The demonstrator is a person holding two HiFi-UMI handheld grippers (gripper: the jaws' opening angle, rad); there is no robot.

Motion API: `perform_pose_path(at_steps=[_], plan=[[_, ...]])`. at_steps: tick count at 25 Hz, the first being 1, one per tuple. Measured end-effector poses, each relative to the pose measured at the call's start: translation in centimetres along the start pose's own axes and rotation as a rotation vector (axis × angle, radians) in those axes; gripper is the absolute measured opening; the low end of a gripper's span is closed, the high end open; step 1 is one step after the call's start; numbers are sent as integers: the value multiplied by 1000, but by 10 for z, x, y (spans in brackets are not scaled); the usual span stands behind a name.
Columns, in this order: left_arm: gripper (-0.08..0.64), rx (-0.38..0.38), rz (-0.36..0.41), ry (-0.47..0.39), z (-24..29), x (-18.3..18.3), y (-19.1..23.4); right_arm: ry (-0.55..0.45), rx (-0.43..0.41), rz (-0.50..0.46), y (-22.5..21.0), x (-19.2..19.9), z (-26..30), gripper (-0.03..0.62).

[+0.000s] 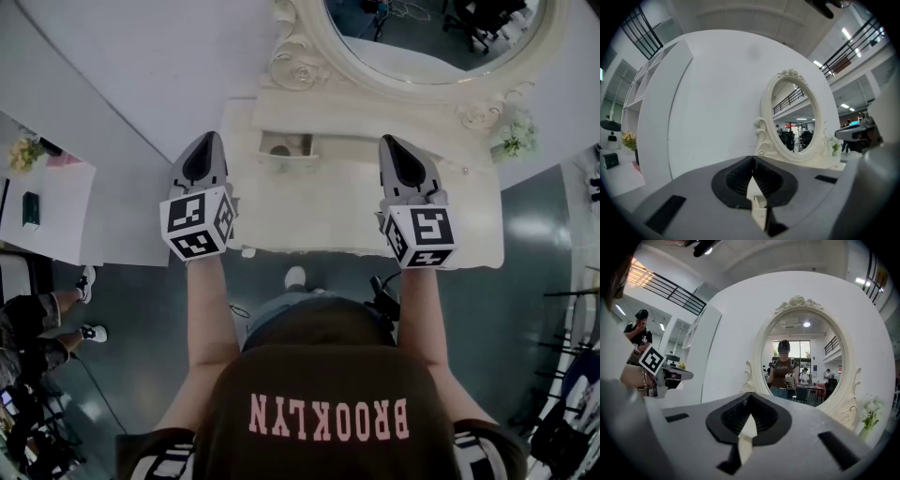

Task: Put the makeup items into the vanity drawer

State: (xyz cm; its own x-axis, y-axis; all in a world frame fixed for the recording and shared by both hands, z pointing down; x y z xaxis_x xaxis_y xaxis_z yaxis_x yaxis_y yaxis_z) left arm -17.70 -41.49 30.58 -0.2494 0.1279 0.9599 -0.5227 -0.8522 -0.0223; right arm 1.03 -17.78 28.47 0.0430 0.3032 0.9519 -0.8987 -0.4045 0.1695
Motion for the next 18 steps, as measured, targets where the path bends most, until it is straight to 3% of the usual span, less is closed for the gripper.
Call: perform_pose_path(at_steps=[18], plan=[[6,49,61,-46,3,-19,-13,-18,12,0,-11,-13,0,-3]])
Point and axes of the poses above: the fingertips, and each gripper's own axes: z forward along the fingers, y to its left, x out of its underside, the point moved 5 cm from there along -z, backward along the fingers, and after that the axes turned 11 degrees about y, right-handed, at the moved point
